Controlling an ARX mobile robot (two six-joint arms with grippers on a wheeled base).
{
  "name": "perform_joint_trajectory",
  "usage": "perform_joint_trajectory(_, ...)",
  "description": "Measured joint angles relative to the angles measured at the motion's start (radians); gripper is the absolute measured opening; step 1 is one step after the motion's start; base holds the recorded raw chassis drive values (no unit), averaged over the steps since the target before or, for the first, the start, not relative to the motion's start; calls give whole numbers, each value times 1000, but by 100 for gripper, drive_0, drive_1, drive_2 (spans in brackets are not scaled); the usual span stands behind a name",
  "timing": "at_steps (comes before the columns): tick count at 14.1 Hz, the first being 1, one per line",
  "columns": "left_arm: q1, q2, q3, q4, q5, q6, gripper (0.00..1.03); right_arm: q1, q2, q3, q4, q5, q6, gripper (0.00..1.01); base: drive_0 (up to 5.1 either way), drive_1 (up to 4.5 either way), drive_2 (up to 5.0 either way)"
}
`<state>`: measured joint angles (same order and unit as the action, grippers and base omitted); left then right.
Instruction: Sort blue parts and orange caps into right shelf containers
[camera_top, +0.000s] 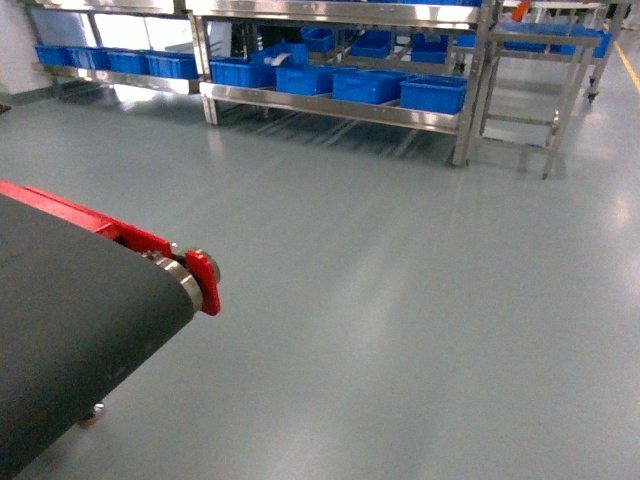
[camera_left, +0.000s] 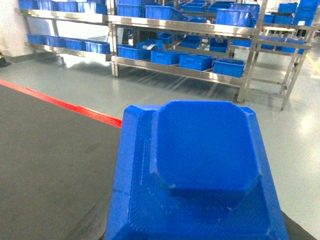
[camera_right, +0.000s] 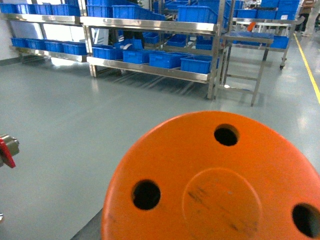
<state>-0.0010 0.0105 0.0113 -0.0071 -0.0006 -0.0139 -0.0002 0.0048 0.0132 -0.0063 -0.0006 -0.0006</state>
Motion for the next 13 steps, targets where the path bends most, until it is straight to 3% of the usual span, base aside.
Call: perform_joint_trajectory(13,0,0,0,0,0,0,42,0,0,0,0,0,0,44,-170,-170,-170)
